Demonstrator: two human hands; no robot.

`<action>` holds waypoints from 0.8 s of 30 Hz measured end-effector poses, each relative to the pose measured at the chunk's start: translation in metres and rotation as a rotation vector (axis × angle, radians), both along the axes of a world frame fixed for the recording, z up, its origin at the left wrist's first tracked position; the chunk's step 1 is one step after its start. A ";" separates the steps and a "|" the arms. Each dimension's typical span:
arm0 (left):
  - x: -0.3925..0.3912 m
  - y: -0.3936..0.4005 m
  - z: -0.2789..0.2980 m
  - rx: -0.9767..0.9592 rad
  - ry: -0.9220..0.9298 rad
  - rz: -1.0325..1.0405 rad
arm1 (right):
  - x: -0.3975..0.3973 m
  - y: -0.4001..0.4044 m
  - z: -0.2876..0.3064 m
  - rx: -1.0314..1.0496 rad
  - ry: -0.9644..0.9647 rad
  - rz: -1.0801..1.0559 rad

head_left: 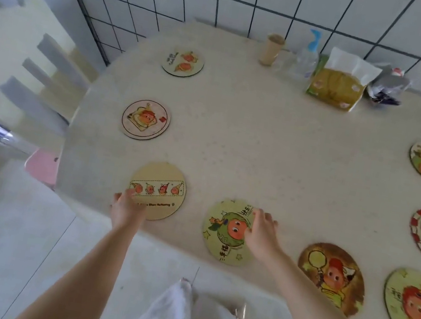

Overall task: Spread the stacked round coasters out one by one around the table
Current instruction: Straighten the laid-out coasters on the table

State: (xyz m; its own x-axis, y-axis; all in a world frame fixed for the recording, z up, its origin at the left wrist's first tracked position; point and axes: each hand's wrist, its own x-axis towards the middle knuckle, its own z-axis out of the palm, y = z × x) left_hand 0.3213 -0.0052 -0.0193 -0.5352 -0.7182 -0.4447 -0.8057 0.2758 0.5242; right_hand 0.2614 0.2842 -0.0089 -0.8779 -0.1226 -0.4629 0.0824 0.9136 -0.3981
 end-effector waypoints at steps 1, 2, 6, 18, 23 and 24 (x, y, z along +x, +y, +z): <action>-0.004 0.001 -0.002 -0.020 -0.002 -0.053 | -0.004 -0.004 0.000 0.025 0.020 0.006; -0.007 0.003 -0.003 -0.043 -0.013 -0.098 | -0.008 -0.006 0.000 0.045 0.037 0.020; -0.012 0.013 -0.006 -0.090 -0.080 -0.172 | -0.023 -0.009 -0.002 0.111 0.008 0.137; -0.008 0.026 -0.007 -0.168 -0.089 -0.141 | -0.054 0.005 0.011 -0.202 -0.174 -0.104; -0.011 0.029 -0.005 -0.129 -0.064 -0.089 | -0.029 0.020 0.005 -0.589 -0.377 -0.752; -0.011 0.030 -0.005 -0.127 -0.057 -0.076 | -0.023 0.020 0.001 -0.611 -0.396 -0.826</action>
State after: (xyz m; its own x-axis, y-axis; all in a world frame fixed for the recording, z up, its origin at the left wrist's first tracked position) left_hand 0.3105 0.0245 -0.0243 -0.5667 -0.7289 -0.3842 -0.8075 0.3986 0.4348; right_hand 0.2386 0.3046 -0.0081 -0.5980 0.1299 -0.7909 0.7989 0.1765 -0.5750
